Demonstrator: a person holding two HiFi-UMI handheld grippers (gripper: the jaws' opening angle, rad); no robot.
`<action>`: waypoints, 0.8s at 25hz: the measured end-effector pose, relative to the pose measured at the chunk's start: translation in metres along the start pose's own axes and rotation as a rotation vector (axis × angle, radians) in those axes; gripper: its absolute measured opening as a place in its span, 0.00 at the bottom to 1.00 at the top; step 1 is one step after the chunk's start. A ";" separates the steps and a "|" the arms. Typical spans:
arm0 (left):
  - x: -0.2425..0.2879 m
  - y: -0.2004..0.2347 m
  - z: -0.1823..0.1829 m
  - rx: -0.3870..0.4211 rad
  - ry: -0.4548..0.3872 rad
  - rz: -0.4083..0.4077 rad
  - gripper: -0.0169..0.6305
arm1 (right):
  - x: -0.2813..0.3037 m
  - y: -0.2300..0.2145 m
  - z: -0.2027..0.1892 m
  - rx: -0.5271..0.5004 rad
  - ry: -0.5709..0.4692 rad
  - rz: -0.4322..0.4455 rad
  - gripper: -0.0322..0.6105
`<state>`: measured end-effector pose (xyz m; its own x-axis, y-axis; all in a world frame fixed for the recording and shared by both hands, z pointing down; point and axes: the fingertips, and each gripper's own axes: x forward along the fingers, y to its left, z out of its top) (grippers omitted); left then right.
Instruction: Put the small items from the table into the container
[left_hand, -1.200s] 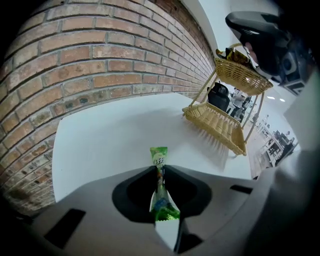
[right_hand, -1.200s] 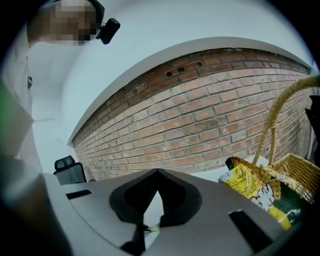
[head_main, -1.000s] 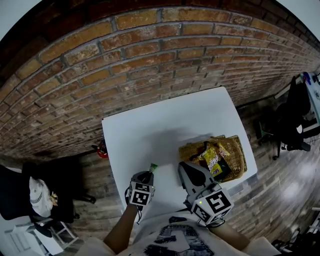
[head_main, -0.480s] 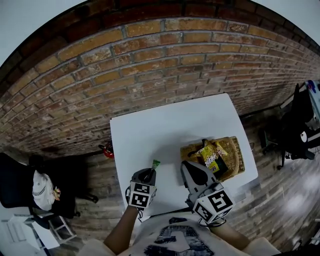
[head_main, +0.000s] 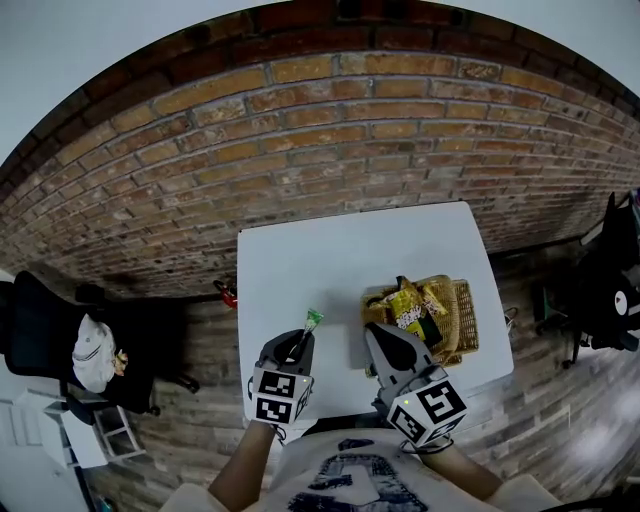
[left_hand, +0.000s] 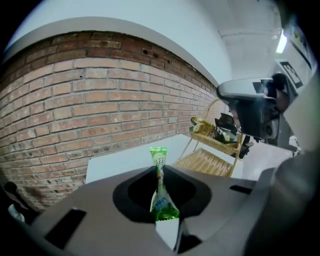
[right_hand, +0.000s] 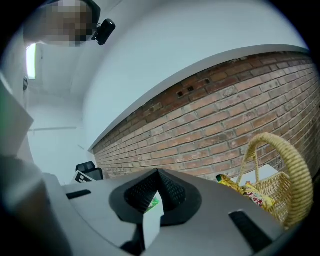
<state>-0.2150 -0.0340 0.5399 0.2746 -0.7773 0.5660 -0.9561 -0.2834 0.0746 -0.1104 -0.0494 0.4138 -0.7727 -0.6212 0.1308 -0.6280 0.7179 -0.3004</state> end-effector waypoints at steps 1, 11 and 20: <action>-0.003 -0.005 0.004 -0.005 -0.012 0.009 0.17 | -0.005 0.000 0.001 -0.003 -0.003 0.011 0.08; -0.033 -0.063 0.034 -0.025 -0.092 0.087 0.17 | -0.063 -0.014 0.010 -0.019 -0.006 0.081 0.08; -0.040 -0.114 0.048 -0.014 -0.131 0.109 0.17 | -0.105 -0.029 0.024 -0.042 -0.038 0.123 0.08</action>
<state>-0.1123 0.0025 0.4695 0.1790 -0.8700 0.4594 -0.9821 -0.1859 0.0307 -0.0089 -0.0123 0.3861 -0.8407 -0.5382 0.0594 -0.5323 0.8016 -0.2723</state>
